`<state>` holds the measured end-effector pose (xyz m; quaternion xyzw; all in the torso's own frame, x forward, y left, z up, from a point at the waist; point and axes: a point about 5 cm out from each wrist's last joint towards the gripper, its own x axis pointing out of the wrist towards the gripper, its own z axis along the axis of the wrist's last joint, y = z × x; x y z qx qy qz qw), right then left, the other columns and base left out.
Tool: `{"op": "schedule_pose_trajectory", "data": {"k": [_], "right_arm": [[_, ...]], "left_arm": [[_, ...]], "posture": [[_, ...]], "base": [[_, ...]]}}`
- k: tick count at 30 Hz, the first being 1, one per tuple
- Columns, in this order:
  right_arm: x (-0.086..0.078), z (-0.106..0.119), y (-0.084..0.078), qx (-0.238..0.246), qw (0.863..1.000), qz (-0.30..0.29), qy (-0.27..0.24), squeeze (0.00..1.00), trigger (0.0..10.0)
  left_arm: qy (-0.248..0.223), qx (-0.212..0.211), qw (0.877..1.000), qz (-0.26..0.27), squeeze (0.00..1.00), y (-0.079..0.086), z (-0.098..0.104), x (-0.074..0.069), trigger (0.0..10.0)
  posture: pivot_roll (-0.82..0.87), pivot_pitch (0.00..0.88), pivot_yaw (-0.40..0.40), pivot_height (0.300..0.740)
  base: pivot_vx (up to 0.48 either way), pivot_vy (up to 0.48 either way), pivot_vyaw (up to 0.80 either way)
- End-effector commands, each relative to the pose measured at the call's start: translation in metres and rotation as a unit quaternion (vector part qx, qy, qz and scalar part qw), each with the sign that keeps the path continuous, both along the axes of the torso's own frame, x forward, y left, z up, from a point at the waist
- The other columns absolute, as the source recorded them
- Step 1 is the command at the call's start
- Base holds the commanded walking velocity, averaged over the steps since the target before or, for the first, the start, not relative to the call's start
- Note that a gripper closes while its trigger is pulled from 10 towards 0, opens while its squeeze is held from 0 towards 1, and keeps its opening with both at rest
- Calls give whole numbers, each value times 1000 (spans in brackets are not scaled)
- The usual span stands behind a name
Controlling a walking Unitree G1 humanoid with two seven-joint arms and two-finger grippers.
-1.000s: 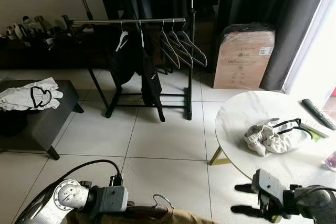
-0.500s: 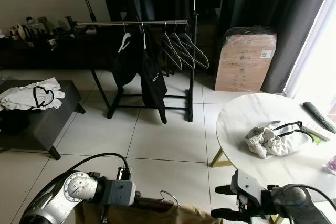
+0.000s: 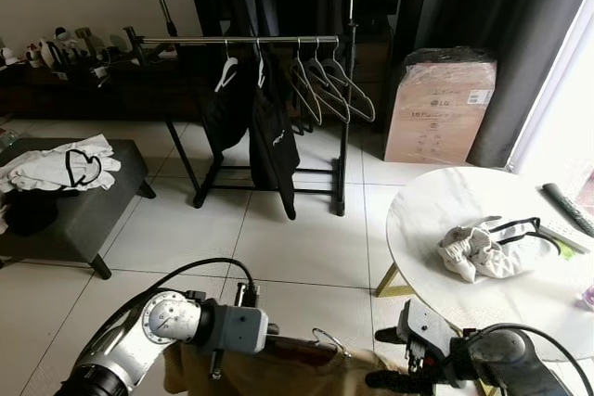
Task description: Hang hanger
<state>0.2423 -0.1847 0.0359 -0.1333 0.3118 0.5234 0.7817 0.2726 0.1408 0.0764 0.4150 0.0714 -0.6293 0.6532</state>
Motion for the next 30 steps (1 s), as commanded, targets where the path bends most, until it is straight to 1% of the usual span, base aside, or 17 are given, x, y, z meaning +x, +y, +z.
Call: {"op": "schedule_pose_trajectory", "data": {"k": [1, 5, 10, 17, 18, 19, 20, 30], "right_arm": [[-1, -1, 3, 2, 1000, 5, 5, 0, 10000], [3, -2, 5, -2, 1000, -9, 3, 0, 10000], [6, 3, 12, 27, 1000, -8, -1, 0, 10000], [6, 4, 13, 31, 1000, -2, 2, 0, 10000], [5, 4, 13, 32, 999, -2, 4, 0, 8824], [5, 4, 12, 32, 999, -1, 6, 0, 8824], [3, 4, 12, 36, 999, 1, 12, 0, 0], [0, 2, 13, 43, 999, 3, 21, 0, 0]], "left_arm": [[-21, 2, 1000, -15, 0, -8, 9, 4, 10000], [-21, -6, 1000, -22, 0, -16, 9, 3, 10000], [-21, -13, 999, -28, 0, -24, 9, 2, 10000], [-27, -20, 999, -36, 0, -31, 12, 4, 10000], [-27, -20, 999, -36, 0, -32, 12, 4, 10000], [-27, -19, 999, -36, 0, -32, 12, 4, 10000], [-28, -19, 999, -36, 0, -31, 12, 4, 10000], [-31, -22, 999, -33, 0, -33, 11, 4, 10000]], "posture": [[-109, 36, 40, 740], [-108, 37, 40, 740], [-105, 38, 40, 740], [-107, 38, 41, 740], [-107, 38, 41, 740], [-107, 38, 41, 740], [-107, 38, 41, 740], [-105, 41, 39, 740]], "base": [[0, 0, 0], [0, 0, 0], [0, 0, 0], [0, 0, 0], [0, 0, 0], [0, 0, 0], [0, 0, 0], [0, 0, 0]]}}
